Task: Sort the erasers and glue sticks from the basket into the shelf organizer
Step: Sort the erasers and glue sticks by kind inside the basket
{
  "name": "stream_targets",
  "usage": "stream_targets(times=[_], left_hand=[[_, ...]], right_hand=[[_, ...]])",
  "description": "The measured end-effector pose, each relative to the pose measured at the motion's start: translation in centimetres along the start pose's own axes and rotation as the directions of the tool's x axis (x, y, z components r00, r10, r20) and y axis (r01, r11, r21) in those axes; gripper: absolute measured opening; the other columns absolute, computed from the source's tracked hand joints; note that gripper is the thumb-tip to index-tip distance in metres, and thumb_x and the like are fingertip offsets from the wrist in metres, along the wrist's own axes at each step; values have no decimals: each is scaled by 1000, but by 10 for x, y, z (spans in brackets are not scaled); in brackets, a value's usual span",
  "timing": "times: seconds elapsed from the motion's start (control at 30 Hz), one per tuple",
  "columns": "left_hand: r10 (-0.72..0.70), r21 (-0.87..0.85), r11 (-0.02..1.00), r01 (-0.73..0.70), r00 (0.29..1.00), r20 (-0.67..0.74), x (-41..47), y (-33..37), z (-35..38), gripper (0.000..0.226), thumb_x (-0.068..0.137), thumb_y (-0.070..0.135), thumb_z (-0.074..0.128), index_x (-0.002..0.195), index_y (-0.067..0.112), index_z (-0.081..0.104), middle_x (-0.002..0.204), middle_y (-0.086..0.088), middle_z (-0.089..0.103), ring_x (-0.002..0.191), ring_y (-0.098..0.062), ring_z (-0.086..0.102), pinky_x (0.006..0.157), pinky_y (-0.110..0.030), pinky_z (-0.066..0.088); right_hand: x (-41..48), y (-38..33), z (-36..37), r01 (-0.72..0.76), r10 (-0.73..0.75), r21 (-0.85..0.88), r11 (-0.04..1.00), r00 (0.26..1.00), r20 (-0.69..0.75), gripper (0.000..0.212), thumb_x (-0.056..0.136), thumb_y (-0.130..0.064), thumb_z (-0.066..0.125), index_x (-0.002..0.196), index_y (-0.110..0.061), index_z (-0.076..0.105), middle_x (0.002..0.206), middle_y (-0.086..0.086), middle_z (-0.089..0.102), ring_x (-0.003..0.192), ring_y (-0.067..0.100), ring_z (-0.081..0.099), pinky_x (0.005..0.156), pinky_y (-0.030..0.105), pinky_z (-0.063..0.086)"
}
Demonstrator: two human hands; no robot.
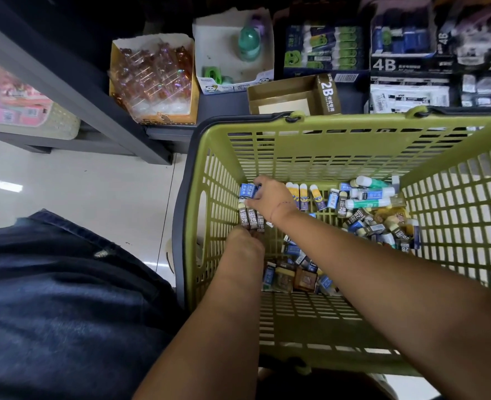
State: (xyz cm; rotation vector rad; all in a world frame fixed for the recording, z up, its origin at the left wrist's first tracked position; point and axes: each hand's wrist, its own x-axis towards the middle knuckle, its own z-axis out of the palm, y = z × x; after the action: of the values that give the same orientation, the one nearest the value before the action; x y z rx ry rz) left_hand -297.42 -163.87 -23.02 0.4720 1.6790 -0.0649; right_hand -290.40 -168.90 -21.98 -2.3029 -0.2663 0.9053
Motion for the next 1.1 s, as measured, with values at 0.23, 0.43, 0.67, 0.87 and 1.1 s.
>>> stream_targets(times=[0.23,0.43,0.67,0.87,1.1], left_hand=[[137,282,946,-158,986,95,-1,-20,-4,22,99,9,40,111,3,58,106,-19,67,68,-12,64,37,-10,39],[357,696,497,-518,853,381,-20,-38,4,30,95,6,54,124,5,61,121,-12,65,112,-25,61,80,-23,46],[338,740,86,-667,718,608,-12,-53,-6,32,89,8,66,121,7,63,117,-12,66,105,-25,62,91,-31,50],[309,748,189,-637,761,570,-8,-50,-11,28,82,-3,70,110,4,68,94,-7,61,86,-26,65,78,-36,57],[342,592,582,-557,829,443,-7,-55,-3,24,83,-8,66,105,1,62,83,-12,65,72,-23,61,70,-30,54]], right_hand=[[-13,39,-38,-55,53,114,992,998,28,17,86,-8,65,102,-14,69,81,-6,60,83,14,59,75,24,47],[-48,91,-58,55,-44,-284,957,998,43,23,87,-17,67,110,-17,65,116,1,61,101,16,57,95,34,47],[-55,103,-54,67,-9,-418,906,990,138,35,86,-28,67,119,-19,60,124,1,52,112,20,55,94,33,47],[-56,105,-53,110,-3,-392,913,964,265,24,83,-29,71,105,-23,62,109,-4,55,100,16,57,92,31,47],[-58,98,-46,70,30,-361,930,963,266,43,81,-32,73,117,-19,54,103,-3,56,94,17,56,85,32,49]])
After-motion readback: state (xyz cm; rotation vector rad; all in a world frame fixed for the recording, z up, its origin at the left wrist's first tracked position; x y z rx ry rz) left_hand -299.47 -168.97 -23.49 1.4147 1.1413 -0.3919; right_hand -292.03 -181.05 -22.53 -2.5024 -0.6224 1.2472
